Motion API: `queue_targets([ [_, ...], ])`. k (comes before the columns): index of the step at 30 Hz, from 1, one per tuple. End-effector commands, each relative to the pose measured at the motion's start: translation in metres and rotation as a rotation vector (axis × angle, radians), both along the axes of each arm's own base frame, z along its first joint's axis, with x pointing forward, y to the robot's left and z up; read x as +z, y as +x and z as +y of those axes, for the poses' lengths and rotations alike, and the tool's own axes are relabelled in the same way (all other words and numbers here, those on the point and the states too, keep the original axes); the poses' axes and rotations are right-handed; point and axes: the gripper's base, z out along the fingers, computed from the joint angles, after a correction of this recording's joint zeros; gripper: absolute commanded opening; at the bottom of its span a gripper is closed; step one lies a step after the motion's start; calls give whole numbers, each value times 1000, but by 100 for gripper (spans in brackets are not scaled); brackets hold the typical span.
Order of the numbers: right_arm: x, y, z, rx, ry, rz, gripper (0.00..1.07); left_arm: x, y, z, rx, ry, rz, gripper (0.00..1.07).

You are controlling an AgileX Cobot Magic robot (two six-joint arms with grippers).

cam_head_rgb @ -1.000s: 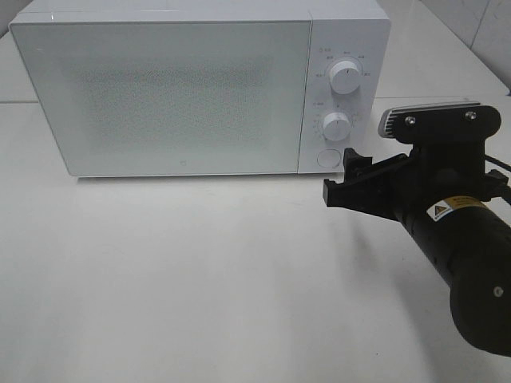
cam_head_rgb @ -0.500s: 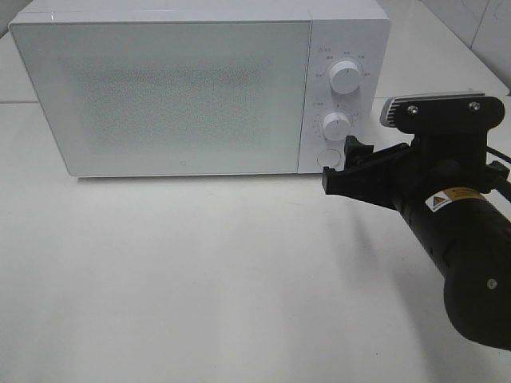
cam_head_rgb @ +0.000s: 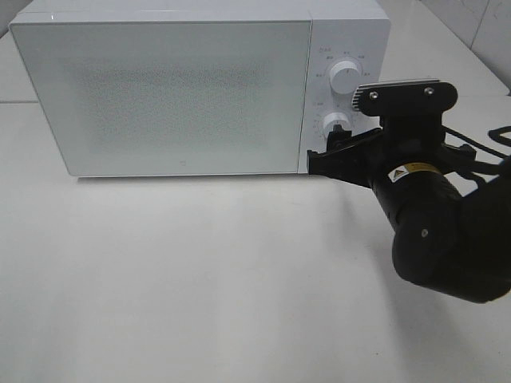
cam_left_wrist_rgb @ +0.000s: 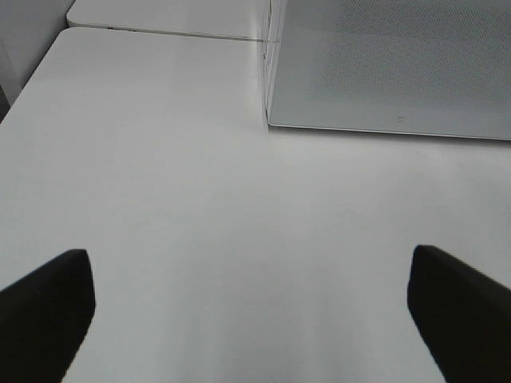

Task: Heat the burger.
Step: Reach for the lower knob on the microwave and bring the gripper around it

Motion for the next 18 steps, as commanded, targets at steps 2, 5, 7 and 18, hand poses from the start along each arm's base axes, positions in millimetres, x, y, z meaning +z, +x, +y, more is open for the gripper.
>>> queue_targets([
  [2,-5,20,12,4,-1,8,78,-1,-2,0,2,0,-19,100],
  [5,-9,26,17,6,9,17,78,-1,-2,0,2,0,-19,100],
  [7,-10,30,20,2,12,5,78,-1,-2,0,2,0,-19,100],
  [18,-15,53,20,-27,42,-7,76,-1,-2,0,1,-1,-19,100],
])
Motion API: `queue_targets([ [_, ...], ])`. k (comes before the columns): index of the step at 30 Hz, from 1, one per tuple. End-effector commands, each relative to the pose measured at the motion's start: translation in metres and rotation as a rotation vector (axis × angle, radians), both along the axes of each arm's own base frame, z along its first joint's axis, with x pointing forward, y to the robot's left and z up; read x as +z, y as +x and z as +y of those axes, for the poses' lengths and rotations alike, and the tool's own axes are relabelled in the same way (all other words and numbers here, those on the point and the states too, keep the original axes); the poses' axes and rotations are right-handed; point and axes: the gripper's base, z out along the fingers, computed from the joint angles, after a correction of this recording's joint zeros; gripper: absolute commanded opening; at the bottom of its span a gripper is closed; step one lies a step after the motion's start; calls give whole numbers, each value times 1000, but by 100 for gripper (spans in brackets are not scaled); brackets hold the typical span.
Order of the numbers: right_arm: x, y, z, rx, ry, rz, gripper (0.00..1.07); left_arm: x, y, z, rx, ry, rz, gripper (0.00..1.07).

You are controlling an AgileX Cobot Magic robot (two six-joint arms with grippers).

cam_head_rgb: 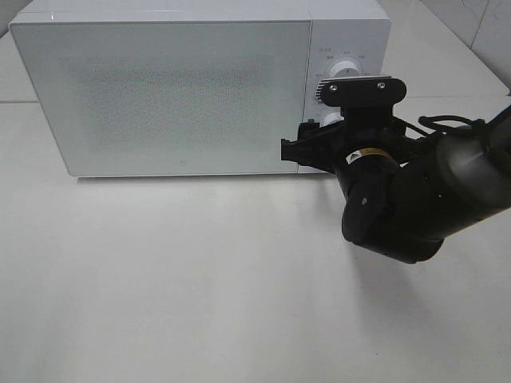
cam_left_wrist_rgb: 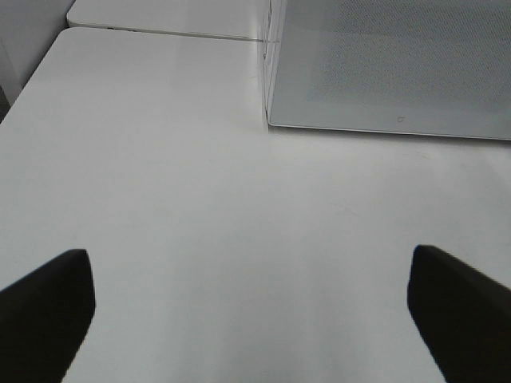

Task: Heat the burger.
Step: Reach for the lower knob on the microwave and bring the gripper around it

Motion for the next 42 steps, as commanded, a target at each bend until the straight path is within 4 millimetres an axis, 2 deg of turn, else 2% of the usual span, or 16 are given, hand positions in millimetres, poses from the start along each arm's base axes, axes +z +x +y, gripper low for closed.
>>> queue_targets([
  [1,4,8,-1,4,19,-22,77,-1,-2,0,1,-1,-19,100],
  [16,-4,23,1,23,20,-12,76,-1,-2,-1,1,-1,-19,100],
  [33,-10,28,-7,-20,47,-20,76,-1,-2,0,1,-1,-19,100],
  [36,-9,28,-8,-26,47,-33,74,-1,-2,0,1,-1,-19,100],
  [38,-8,28,-8,-29,44,-48,68,-1,-2,0,1,-1,-19,100],
  [40,-8,28,-8,-29,44,-50,66,-1,-2,0,1,-1,-19,100],
  [41,-7,28,-8,-31,44,-58,60,-1,-2,0,1,-1,-19,100],
  [42,-7,28,-8,-31,44,-58,60,-1,-2,0,1,-1,-19,100],
])
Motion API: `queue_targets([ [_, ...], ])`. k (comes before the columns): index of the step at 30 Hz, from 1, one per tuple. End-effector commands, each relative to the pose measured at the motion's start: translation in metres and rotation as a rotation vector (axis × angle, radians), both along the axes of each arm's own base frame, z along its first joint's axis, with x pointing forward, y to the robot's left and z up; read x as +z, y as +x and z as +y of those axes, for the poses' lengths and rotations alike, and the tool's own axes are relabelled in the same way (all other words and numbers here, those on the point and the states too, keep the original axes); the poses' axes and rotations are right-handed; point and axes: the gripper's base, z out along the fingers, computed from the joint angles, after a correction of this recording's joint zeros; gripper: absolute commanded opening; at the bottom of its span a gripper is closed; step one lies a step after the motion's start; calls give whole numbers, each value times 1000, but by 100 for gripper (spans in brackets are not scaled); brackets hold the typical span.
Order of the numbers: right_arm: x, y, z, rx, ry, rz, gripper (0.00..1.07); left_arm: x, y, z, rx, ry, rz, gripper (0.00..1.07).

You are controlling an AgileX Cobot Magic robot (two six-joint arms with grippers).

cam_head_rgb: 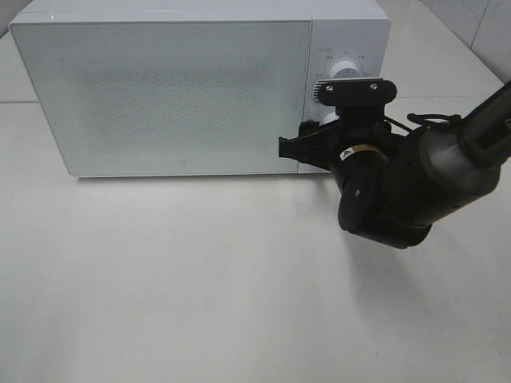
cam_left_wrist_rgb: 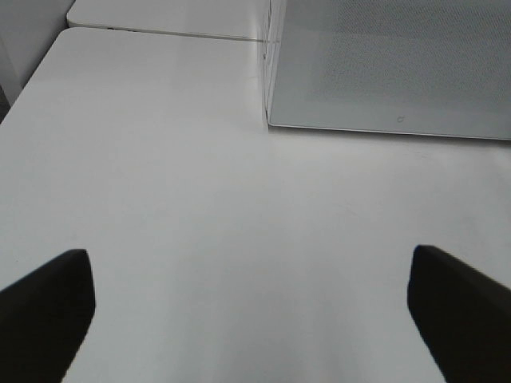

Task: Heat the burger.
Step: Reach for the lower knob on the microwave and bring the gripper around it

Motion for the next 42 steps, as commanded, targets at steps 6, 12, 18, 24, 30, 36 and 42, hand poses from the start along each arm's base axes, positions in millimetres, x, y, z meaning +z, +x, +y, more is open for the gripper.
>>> queue_targets([
  [6,11,6,-6,-53,11,-104,25,-1,-2,0,1,-1,-19,100],
  [12,14,6,-6,-58,42,-132,9,-1,-2,0,1,-1,-19,100],
  [18,18,7,-2,-19,87,-178,8,-1,-2,0,1,-1,-19,100],
  [24,20,7,-2,-30,137,-203,8,-1,-2,0,1,-1,-19,100],
  [30,19,7,0,-43,285,-207,8,-1,-2,0,1,-1,-19,100],
  [36,21,8,4,-62,627,-220,8,-1,-2,0,1,-1,-19,100],
  [42,22,8,8,-88,1037,-209,8,-1,-2,0,1,-1,-19,100],
])
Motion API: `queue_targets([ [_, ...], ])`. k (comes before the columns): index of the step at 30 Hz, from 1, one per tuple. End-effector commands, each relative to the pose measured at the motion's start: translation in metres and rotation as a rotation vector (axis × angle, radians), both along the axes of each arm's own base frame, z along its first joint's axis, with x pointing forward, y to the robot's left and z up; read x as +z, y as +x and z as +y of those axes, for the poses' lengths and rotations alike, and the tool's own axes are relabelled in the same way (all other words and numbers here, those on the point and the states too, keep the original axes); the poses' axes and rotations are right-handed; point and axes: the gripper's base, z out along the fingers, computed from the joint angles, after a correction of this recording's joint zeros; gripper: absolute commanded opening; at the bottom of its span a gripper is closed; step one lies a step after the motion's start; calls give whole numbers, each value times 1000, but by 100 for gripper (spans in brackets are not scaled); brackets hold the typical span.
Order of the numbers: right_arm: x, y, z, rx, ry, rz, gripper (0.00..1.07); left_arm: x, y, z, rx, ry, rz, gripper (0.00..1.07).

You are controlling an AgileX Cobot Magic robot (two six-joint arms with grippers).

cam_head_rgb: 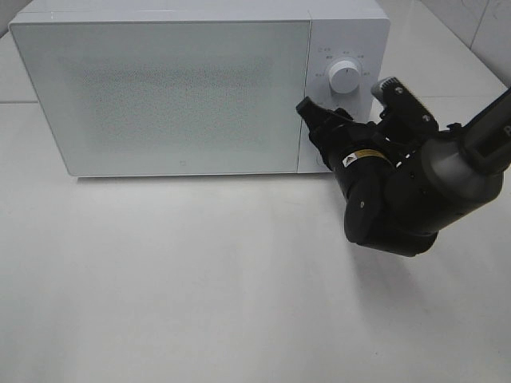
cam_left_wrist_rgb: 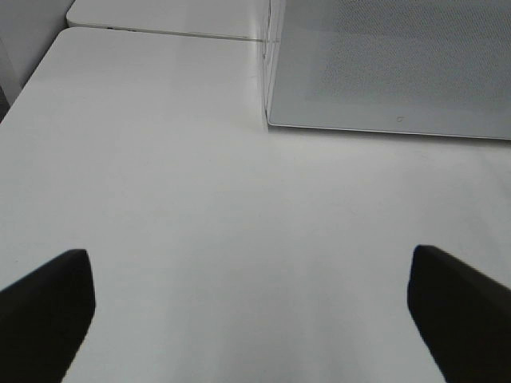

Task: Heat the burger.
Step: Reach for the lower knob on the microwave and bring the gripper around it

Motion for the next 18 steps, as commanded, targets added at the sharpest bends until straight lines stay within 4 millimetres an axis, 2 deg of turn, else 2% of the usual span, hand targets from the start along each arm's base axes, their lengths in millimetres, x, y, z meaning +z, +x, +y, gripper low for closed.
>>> queue_targets([
  [1,23,10,9,46,219,-166,8,-1,-2,0,1,-1,-19,100],
  [3,24,10,11,36,418,-183,8,-1,-2,0,1,-1,-19,100],
  [4,24,10,11,36,418,-183,8,-1,-2,0,1,-1,-19,100],
  [5,25,10,12,40,534,-188,8,-1,-2,0,1,-1,-19,100],
  [7,27,10,13,45,595,-196,8,-1,-2,0,1,-1,-19,100],
  [8,28,10,14,47,703,-208,8,-1,-2,0,1,-1,-19,100],
  [9,28,10,14,47,703,-208,8,-1,-2,0,1,-1,-19,100],
  [13,31,10,15,42,918,-208,8,-1,-2,0,1,-1,-19,100],
  [18,34,10,15,51,1030,-237,8,-1,-2,0,1,-1,-19,100],
])
